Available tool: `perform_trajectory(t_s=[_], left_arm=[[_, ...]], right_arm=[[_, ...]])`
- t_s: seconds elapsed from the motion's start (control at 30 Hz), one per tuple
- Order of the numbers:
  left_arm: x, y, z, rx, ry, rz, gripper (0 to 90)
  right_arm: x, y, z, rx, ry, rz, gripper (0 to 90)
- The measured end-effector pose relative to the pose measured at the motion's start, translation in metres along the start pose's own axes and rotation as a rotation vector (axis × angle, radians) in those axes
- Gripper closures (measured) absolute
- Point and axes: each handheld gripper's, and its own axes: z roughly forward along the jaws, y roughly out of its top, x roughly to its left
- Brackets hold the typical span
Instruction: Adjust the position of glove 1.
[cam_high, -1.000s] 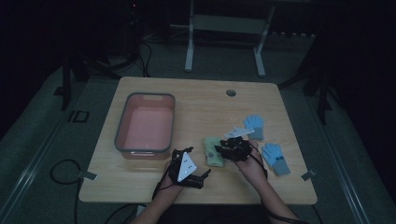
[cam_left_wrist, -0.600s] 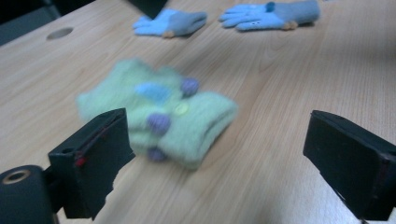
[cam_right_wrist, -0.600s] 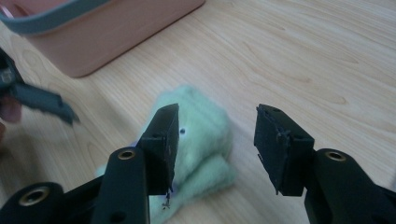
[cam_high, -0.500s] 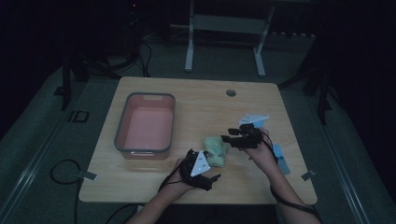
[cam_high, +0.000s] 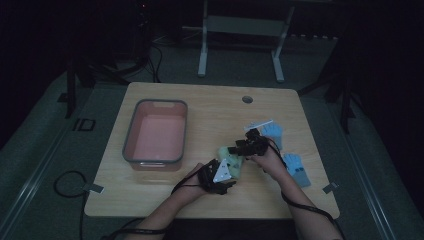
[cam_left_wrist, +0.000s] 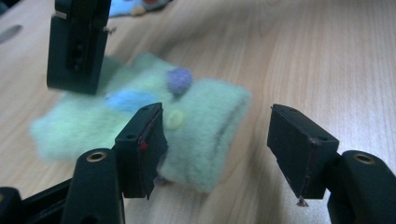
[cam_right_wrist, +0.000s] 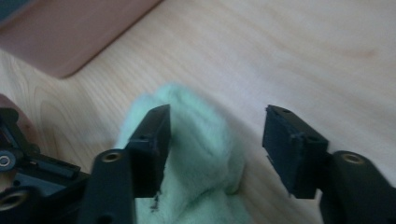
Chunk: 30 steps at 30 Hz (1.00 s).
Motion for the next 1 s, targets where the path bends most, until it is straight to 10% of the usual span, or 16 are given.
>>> perform_trajectory(t_s=[0.3,0.6,1.0], left_arm=[[-0.004,-0.001,0.012,0.045,0.028,0.056,42.0],[0.003,0.008,0.008,0.069,0.046,0.075,69.7],[0.017,0.029,-0.018,0.095,0.036,0.112,73.6]], right_arm=[[-0.008,-0.011,0.012,0.047,0.106,0.028,60.1],[0.0,-0.007,0.007,0.036,0.078,0.015,73.2],[0.012,0.009,-0.009,-0.011,0.08,0.006,73.9]])
